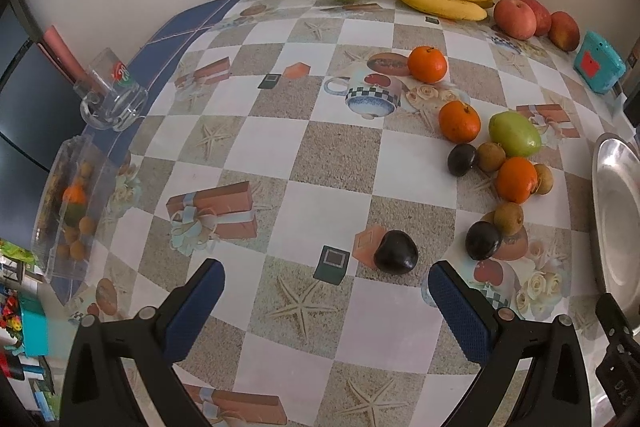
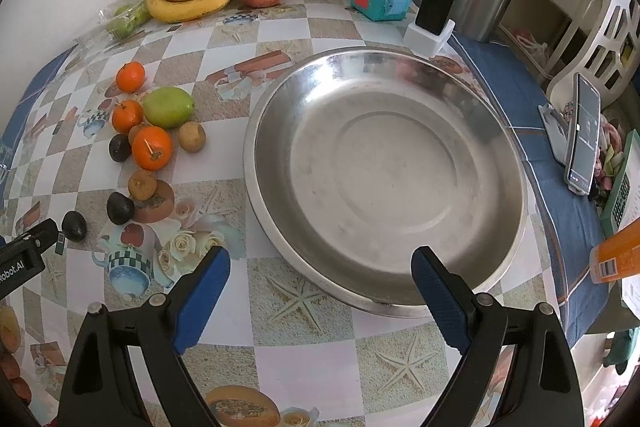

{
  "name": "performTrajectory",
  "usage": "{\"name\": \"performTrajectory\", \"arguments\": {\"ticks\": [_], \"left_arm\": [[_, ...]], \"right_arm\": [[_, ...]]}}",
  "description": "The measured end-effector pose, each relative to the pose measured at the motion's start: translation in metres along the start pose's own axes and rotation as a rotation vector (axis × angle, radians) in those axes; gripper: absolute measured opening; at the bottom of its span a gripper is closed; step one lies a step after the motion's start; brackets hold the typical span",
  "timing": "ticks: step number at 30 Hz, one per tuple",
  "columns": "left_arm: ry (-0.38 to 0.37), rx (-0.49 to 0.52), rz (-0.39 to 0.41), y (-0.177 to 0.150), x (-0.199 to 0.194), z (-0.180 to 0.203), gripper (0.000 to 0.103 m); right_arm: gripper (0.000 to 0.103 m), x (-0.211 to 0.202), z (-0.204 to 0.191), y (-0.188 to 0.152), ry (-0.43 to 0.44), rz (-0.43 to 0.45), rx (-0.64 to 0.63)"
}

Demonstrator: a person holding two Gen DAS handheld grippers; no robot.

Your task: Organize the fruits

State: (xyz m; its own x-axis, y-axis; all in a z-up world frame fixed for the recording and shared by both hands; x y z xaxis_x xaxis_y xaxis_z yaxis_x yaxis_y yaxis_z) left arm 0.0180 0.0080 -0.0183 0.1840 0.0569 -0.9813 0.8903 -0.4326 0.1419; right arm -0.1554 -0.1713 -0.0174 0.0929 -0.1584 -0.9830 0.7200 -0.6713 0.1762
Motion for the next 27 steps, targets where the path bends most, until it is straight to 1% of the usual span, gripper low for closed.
{"name": "performTrajectory", "arguments": {"ticks": [8,12,15,19,22,25,27], "left_arm": [[-0.012,-0.018,0.004,0.002,0.000,-0.004,0.103],[-0.026,-0.027,0.018,0.003,-0.001,-0.006,0.103],[-0.050,-0.047,0.044,0.005,-0.004,-0.009,0.103],[-0.082,-0.078,0.076,0.008,-0.007,-0.015,0.103],[-0.096,-0.097,0.059,0.012,-0.002,-0.020,0.103],[-0.104,-0.112,0.030,0.015,0.006,-0.025,0.103],[-0.111,-0.118,0.013,0.016,0.011,-0.026,0.103]], "right_arm": [[0.092,0.001,-0.003,0.000,-0.004,-0.005,-0.006],[0.092,-0.003,-0.004,0.000,0.015,0.014,-0.014],[0.092,-0.010,-0.009,0.002,0.063,0.052,-0.041],[0.092,-0.022,-0.023,0.005,0.160,0.094,-0.084],[0.092,-0.025,-0.036,0.009,0.220,0.092,-0.101],[0.092,-0.026,-0.054,0.014,0.249,0.087,-0.133],[0.092,-0.024,-0.066,0.016,0.277,0.068,-0.151]]}}
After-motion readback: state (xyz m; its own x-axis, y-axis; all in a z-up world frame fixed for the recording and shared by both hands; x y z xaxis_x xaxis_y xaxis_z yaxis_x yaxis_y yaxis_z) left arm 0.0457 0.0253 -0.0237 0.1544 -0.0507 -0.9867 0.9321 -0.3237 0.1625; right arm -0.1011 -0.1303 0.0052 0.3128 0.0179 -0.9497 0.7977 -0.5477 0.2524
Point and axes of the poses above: each gripper's, at about its wrist camera, not at the fingertips, and x roughly the way its jaws point, z to its right, y to its top, the point moved 2 cm from there along x, roughly the way its jaws point, and after that the axes turned 15 degrees about -z, right-handed, at the moved point
